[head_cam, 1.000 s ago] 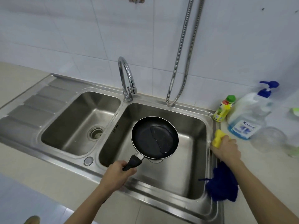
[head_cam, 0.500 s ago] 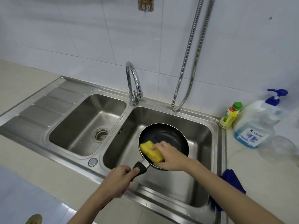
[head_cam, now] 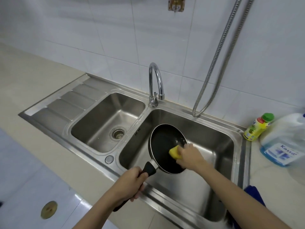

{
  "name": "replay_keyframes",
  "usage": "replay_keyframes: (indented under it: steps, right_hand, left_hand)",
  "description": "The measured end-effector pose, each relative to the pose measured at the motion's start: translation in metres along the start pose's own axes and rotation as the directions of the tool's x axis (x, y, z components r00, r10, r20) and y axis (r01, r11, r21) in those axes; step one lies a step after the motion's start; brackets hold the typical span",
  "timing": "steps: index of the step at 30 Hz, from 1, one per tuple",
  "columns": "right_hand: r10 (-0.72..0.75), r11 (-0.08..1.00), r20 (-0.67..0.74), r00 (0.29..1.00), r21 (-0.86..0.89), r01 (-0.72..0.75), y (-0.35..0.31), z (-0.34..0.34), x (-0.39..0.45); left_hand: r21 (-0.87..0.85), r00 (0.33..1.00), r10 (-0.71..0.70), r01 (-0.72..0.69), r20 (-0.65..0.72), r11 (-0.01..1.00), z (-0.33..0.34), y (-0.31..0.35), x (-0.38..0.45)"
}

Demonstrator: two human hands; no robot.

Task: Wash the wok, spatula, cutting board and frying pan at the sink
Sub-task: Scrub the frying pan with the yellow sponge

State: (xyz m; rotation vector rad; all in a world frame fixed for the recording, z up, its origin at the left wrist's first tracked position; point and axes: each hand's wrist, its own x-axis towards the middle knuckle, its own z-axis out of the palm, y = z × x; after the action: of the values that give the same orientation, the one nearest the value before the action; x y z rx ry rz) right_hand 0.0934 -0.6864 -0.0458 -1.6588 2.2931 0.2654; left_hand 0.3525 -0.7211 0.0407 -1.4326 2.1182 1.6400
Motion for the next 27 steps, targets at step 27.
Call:
replay_keyframes:
  steps: [27]
  right_hand:
    - [0.041, 0.727, -0.227, 0.973, 0.674, 0.127, -0.081, -0.006, 0.02]
  left_hand:
    - [0.135, 0.999, -0.005, -0.003, 0.054, 0.991, -0.007, 0.008, 0.003]
